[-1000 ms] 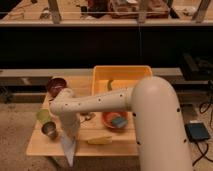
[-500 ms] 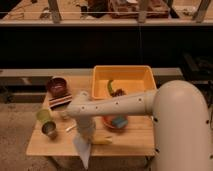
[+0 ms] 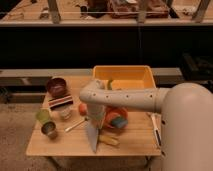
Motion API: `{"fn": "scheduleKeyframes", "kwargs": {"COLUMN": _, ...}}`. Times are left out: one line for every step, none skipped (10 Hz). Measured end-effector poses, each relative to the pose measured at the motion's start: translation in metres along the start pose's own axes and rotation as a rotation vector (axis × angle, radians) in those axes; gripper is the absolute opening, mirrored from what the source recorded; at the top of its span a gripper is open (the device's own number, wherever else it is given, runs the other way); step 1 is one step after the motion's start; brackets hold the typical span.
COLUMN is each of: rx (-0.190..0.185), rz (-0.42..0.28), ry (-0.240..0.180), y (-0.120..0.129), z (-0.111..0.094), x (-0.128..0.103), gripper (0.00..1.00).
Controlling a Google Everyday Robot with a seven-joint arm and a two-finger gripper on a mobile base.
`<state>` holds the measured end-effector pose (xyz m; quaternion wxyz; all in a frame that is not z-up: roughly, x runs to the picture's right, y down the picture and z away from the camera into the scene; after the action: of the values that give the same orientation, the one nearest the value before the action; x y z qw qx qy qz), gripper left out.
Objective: Wipe table surface with towel
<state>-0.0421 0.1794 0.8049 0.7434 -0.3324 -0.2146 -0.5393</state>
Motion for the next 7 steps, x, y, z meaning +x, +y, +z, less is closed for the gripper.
{"fn": "scheduleKeyframes", "kwargs": {"rx": 0.000, "rz": 0.010, "ry": 0.008, "y": -0.006, "z": -0.006, "x": 0.008, "gripper": 0.00}}
{"fn": "scheduleKeyframes", "kwargs": {"rx": -0.013, "rz": 0.006, "ry": 0.007, "y": -0.019, "z": -0.006, "x": 0.013, "gripper": 0.00}}
{"fn": "scheduleKeyframes", "kwargs": {"rx": -0.022, "rz": -0.010, "ry": 0.002, "y": -0.033, "z": -0.002, "x": 0.010, "gripper": 0.00}}
{"fn": "scheduleKeyframes", "kwargs": {"rx": -0.024, "rz": -0.029, "ry": -0.008, "y": -0.046, "z": 0.004, "x": 0.004, "gripper": 0.00}}
{"fn": "scheduleKeyframes", "kwargs": {"rx": -0.022, "rz": -0.064, "ry": -0.026, "y": -0.061, "z": 0.010, "x": -0.006, "gripper": 0.00}}
{"fn": "scheduleKeyframes", "kwargs": {"rx": -0.014, "rz": -0.116, "ry": -0.042, "y": -0.078, "z": 0.015, "x": -0.022, "gripper": 0.00}}
{"fn": "scheduleKeyframes", "kwargs": {"rx": -0.006, "rz": -0.150, "ry": -0.049, "y": -0.086, "z": 0.016, "x": -0.034, "gripper": 0.00}}
